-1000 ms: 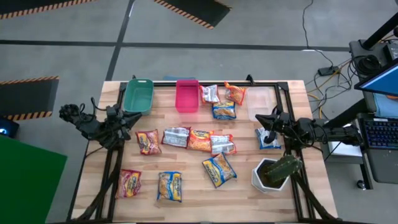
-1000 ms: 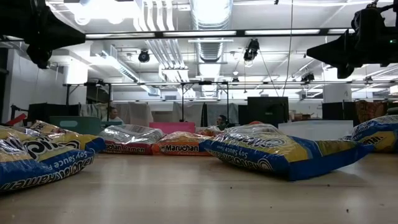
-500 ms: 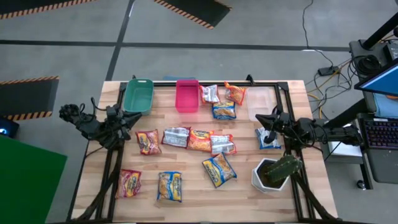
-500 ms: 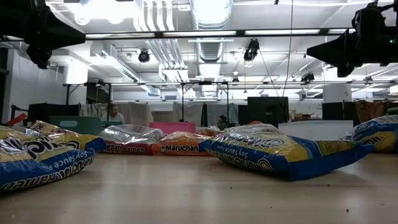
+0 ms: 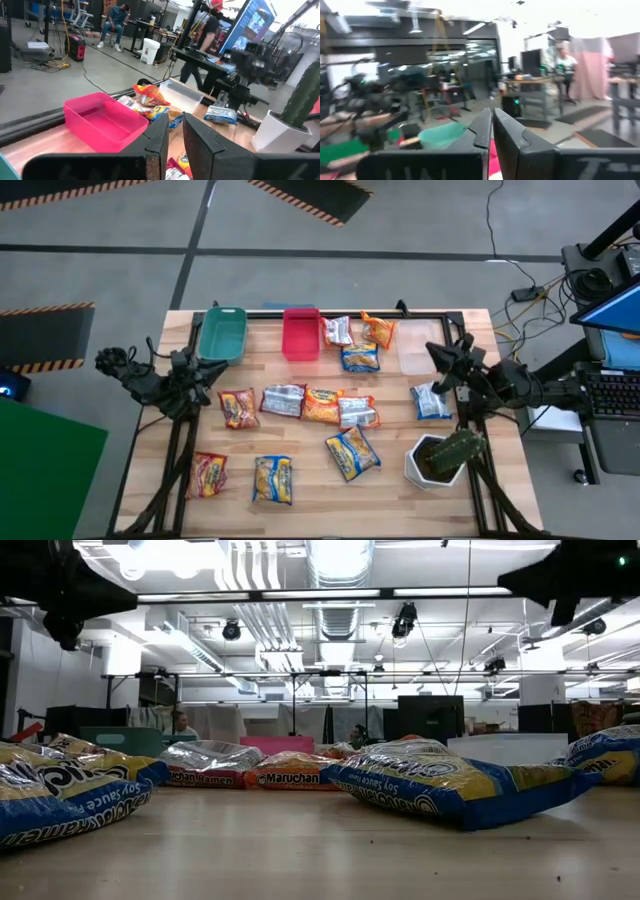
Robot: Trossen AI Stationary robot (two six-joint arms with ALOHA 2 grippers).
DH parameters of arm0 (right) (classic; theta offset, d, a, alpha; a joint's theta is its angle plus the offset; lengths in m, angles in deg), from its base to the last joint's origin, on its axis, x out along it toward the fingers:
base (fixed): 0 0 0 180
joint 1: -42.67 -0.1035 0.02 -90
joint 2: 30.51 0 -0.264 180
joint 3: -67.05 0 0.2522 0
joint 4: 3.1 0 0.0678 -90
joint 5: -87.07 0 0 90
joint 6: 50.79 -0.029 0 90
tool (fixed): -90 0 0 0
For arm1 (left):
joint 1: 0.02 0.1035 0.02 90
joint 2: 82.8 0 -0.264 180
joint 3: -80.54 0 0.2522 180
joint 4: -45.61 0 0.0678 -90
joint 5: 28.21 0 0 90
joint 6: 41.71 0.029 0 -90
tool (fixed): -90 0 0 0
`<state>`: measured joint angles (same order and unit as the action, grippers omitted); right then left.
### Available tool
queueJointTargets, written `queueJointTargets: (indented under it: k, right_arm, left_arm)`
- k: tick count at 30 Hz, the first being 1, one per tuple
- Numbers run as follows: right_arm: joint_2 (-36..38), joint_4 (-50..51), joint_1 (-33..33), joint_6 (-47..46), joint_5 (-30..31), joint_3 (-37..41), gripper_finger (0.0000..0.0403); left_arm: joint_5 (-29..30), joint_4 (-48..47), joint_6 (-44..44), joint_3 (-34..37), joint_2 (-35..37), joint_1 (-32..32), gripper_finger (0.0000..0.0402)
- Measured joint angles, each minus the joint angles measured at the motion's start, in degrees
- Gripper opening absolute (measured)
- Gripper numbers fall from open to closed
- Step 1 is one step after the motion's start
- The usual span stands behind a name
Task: Sort Maruchan noodles
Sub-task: Put the orange noodle pack into the transparent bin
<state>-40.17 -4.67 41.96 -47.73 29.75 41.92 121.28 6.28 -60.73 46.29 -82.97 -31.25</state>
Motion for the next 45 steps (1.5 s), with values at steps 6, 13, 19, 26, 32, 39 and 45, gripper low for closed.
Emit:
queueJointTargets:
  k: [6, 13, 19, 26, 32, 39, 45]
  right_arm:
    - [-15.1, 0.1, 0.0, -4.7, 10.1, -11.9, 0.0009]
    - [-31.4, 0.2, 0.0, -14.8, 36.5, -28.9, 0.0009]
    - [-38.4, 8.6, 0.0, -16.3, 33.0, -42.8, 0.0009]
    - [-44.0, 32.4, 1.4, -28.0, 30.5, -58.3, 0.0009]
    - [-48.1, 48.5, 5.9, -38.0, 20.0, -66.7, 0.0009]
    - [-51.1, 49.6, 13.4, -39.3, 5.9, -68.9, 0.0009]
    - [-54.2, 49.6, 19.4, -40.7, -4.6, -68.9, 0.0009]
  left_arm:
    - [-0.9, -0.4, 10.4, 0.4, -0.1, 0.0, 0.0039]
    - [-0.7, 4.8, -4.0, 0.4, -0.2, 0.0, 0.0039]
    - [8.0, 20.9, -14.1, 0.4, -0.1, 0.0, 0.0039]
    - [9.4, 46.7, -3.0, -0.8, -0.3, 0.0, 0.0039]
    - [-1.2, 58.1, 14.9, -4.8, -4.7, 0.0, 0.0039]
    - [0.1, 59.1, 30.0, -15.7, -20.0, 0.7, 0.0039]
    - [2.9, 56.4, 40.2, -26.3, -33.4, 3.3, 0.0039]
